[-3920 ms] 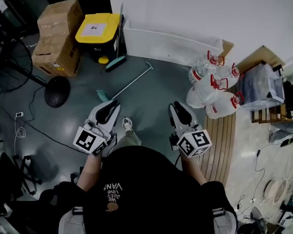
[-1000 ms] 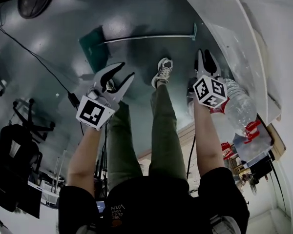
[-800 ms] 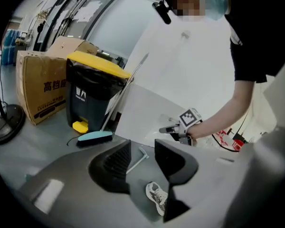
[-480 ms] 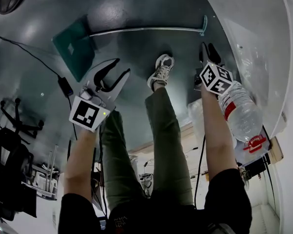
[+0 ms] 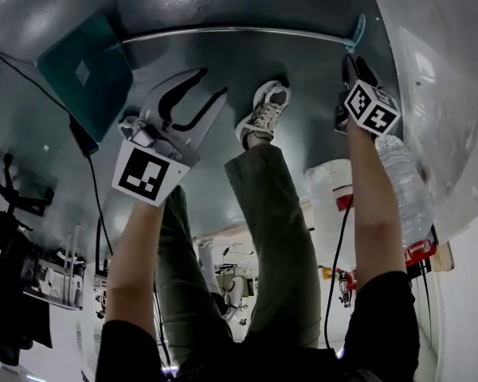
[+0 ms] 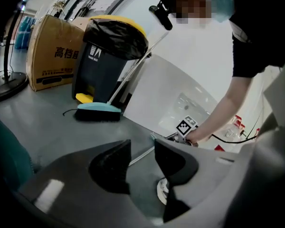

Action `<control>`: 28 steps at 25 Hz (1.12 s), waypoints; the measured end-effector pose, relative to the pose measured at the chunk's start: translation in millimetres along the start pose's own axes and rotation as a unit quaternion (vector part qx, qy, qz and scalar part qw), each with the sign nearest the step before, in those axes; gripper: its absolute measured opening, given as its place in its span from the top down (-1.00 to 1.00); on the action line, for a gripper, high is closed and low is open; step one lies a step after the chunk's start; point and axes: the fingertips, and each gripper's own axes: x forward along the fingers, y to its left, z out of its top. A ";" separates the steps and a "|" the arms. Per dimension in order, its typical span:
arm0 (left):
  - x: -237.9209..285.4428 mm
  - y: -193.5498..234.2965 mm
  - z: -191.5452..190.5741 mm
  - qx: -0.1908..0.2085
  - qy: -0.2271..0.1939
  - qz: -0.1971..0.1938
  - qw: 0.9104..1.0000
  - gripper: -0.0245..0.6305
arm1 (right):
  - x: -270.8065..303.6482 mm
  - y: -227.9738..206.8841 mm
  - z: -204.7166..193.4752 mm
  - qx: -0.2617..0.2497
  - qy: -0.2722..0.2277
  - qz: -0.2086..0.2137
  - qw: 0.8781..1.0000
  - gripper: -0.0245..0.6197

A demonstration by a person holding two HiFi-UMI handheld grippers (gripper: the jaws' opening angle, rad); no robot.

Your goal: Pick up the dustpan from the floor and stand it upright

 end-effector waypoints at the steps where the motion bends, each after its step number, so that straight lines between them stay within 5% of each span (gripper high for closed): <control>1: 4.0 1.9 -5.1 -0.004 0.000 0.001 1.000 0.42 | 9.1 -5.4 -2.1 -0.007 0.007 -0.002 1.000 0.56; 16: 45.7 15.8 -32.3 -0.026 0.005 0.000 1.000 0.42 | 89.1 -60.5 13.1 0.024 0.023 -0.056 0.998 0.57; 28: 59.0 18.6 -19.4 -0.017 0.012 -0.015 1.000 0.42 | 100.6 -55.7 8.2 0.001 0.080 -0.010 0.997 0.66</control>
